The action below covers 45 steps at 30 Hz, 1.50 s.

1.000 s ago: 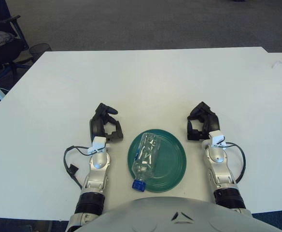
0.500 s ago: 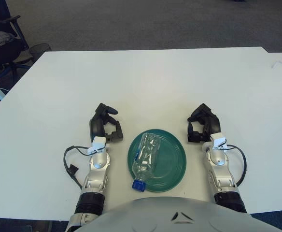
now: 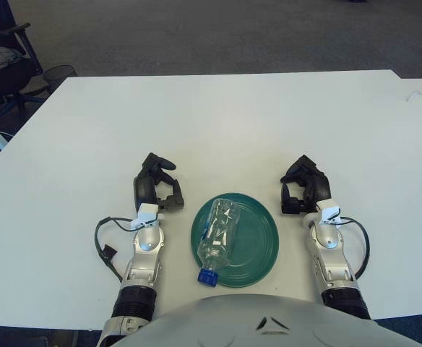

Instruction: Put the bottle into the plate.

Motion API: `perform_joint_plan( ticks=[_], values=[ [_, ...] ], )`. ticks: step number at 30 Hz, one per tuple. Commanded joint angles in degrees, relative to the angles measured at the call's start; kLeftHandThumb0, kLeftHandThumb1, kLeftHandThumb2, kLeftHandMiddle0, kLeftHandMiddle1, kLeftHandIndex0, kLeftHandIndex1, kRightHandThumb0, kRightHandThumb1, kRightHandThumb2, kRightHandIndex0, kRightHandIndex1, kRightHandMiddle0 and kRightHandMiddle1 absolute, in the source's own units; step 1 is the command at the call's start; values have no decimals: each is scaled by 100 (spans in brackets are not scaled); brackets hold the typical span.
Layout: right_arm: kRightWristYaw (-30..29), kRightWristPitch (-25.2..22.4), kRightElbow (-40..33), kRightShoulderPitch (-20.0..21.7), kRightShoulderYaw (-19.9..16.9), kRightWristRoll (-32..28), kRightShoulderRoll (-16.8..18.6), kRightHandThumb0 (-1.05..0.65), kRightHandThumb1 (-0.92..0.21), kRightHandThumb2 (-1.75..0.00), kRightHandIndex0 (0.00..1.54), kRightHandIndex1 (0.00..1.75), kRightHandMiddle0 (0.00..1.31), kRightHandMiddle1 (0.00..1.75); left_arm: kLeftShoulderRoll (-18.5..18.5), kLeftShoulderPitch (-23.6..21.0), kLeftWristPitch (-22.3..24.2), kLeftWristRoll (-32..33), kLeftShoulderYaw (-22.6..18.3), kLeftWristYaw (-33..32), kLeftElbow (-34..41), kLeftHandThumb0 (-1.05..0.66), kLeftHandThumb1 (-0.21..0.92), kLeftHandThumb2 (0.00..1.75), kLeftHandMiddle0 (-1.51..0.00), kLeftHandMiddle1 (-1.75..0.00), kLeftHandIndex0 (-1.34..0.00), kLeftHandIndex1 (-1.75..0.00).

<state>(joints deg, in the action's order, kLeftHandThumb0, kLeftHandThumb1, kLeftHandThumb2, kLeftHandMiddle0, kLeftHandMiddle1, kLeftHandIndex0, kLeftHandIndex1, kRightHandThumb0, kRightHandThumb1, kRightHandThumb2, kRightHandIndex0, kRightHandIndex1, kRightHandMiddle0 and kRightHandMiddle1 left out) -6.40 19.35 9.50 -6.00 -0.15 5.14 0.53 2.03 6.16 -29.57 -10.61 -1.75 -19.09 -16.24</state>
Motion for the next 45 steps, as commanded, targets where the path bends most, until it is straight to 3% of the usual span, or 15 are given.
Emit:
perform_joint_plan(
  ticks=[1, 45],
  values=[
    [148, -146, 109, -159, 64, -84, 15, 0, 1, -167, 88, 166, 63, 175, -47, 184, 34, 6, -27, 52, -243, 0, -7, 175, -87, -175, -71, -172],
    [297, 103, 222, -149, 31, -232, 41, 0, 2, -168, 88, 168, 63, 175, 0, 285, 195, -10, 12, 139, 68, 0, -7, 175, -88, -175, -71, -172]
  ],
)
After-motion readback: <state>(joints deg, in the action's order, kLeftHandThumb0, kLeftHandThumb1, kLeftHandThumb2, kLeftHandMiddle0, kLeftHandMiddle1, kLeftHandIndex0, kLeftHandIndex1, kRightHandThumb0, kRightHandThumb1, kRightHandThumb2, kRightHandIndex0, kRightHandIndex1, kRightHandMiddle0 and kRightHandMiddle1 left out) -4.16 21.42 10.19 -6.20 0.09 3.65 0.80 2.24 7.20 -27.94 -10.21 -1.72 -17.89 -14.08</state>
